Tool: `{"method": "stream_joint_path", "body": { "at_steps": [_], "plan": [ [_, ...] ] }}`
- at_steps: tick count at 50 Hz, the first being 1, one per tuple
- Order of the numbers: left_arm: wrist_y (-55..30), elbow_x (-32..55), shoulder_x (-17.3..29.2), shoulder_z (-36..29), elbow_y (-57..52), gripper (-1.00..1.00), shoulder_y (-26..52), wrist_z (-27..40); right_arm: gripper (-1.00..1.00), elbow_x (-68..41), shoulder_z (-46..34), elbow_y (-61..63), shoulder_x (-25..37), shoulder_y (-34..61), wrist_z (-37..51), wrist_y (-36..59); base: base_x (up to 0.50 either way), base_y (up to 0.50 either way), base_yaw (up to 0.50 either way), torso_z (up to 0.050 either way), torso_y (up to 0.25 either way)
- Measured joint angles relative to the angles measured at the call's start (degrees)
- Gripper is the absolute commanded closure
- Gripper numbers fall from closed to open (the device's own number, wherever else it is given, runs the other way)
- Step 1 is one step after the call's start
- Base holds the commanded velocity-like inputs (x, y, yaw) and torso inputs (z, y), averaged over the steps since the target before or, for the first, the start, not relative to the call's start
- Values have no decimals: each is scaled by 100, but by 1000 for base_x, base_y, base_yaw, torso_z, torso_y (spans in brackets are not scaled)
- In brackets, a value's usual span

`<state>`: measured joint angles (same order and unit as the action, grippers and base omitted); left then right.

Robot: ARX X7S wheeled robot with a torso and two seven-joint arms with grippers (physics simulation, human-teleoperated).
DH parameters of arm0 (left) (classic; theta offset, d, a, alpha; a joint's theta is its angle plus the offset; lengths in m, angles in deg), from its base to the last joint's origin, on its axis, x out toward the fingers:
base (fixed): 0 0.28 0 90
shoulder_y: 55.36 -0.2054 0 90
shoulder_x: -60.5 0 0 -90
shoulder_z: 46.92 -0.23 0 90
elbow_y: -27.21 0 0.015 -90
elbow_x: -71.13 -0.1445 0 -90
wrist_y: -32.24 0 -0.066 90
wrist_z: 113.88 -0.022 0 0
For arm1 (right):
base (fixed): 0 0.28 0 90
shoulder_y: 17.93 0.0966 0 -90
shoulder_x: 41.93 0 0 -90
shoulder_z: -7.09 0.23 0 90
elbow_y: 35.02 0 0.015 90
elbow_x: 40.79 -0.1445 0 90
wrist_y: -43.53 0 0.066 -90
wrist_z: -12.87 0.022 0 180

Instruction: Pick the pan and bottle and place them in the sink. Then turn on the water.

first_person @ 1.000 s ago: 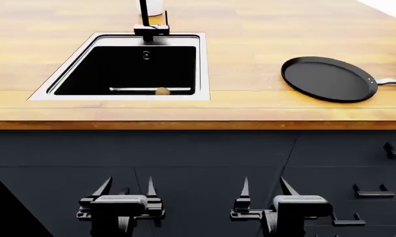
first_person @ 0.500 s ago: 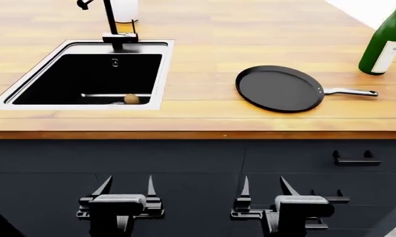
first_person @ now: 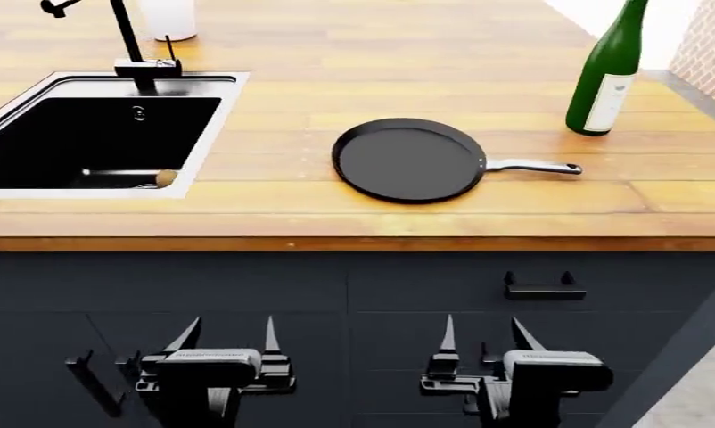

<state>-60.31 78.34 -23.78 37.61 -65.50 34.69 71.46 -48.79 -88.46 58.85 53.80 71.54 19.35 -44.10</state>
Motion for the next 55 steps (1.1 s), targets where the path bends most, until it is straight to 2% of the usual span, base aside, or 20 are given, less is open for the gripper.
{"method": "stream_joint_path", "body": {
  "at_steps": [6, 12, 18, 25, 31, 39, 47, 55],
  "plan": [
    [-593, 118, 159, 3, -768, -100, -101, 89, -100, -20, 22, 893, 193, -140, 175, 649, 0, -500, 0, 50, 8],
    [-1555, 319, 400, 26, -1864, -100, -175, 173, -100, -65, 80, 1941, 439, -290, 305, 1402, 0, -500, 0, 50, 8],
    [-2698, 629, 657, 143, -2996, -100, -98, 257, -100, -275, 249, 3036, 714, -320, 369, 2333, 0, -500, 0, 50, 10],
    [-4358, 1358, 882, 653, -4237, -100, 359, 364, -100, -852, 596, 4252, 1055, 5, 487, 3726, 0, -500, 0, 50, 9],
    [-5389, 2565, 1269, 1079, -4906, -100, 908, 957, -100, -1964, 849, 4864, 1638, 366, 1109, 4457, 0, -500, 0, 50, 9],
    [-6172, 4000, 1796, 1529, -5325, -100, 1553, 1755, -100, -3352, 1031, 5228, 2387, 858, 1957, 4908, 0, -500, 0, 50, 10],
    [-6860, 5495, 2260, 1918, -5379, -100, 2452, 2615, -100, -4535, 1218, 5335, 2906, 1552, 2576, 5335, 0, -500, 0, 50, 10],
    [-7301, 6839, 2693, 2047, -5165, -100, 3396, 3496, -100, -5617, 1351, 5286, 3306, 2344, 3118, 5692, 0, -500, 0, 50, 10]
  ]
}}
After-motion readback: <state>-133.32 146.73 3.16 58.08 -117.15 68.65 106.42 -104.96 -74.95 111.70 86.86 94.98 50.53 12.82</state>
